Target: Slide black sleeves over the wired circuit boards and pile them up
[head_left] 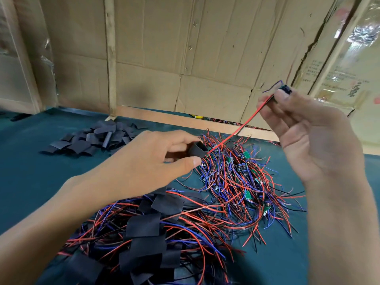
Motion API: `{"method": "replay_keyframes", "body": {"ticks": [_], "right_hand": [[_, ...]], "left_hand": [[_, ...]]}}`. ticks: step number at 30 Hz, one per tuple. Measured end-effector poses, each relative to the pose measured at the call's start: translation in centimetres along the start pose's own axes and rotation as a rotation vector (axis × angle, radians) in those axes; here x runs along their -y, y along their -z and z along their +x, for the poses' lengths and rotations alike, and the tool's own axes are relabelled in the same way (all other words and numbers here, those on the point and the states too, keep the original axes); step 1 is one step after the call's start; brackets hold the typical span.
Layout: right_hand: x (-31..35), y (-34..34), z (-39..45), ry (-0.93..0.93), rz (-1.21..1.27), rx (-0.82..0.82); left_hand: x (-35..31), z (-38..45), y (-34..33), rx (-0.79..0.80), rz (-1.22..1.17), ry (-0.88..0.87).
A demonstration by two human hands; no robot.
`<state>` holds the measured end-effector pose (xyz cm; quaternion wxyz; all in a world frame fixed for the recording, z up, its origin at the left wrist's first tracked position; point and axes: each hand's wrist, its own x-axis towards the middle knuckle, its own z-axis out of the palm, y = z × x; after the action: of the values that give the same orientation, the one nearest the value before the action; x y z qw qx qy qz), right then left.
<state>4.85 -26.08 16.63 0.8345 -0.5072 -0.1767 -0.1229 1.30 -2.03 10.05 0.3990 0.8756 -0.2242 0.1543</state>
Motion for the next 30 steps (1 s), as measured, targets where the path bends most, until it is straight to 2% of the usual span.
{"method": "replay_keyframes", "body": {"ticks": [5,8,12,21,30], "right_hand": [[0.4,0.0,-0.2,0.035,0.012,-0.039],[0.3,0.1,-0.2,0.042,-0.002,-0.029],[0.1,0.1,-0.1,0.042,0.000,-0.041],[-0.1,0.2,0.0,0.034,-0.026,0.009],[-0.4,0.3,0.1,0.061,0.026,-0.068]], "left_hand": [[-0.1,-0.1,0.0,0.002,0.064,-0.053],[-0.3,-0.3,0.0,0.035,0.176,-0.097],[-0.6,-0.4,-0.3,0.084,0.213,-0.123],[-0.7,-0.4,-0.7,0.107,0.170,-0.113],[-1.4,-0.5,-1.2,0.125,0.184,-0.122]]}}
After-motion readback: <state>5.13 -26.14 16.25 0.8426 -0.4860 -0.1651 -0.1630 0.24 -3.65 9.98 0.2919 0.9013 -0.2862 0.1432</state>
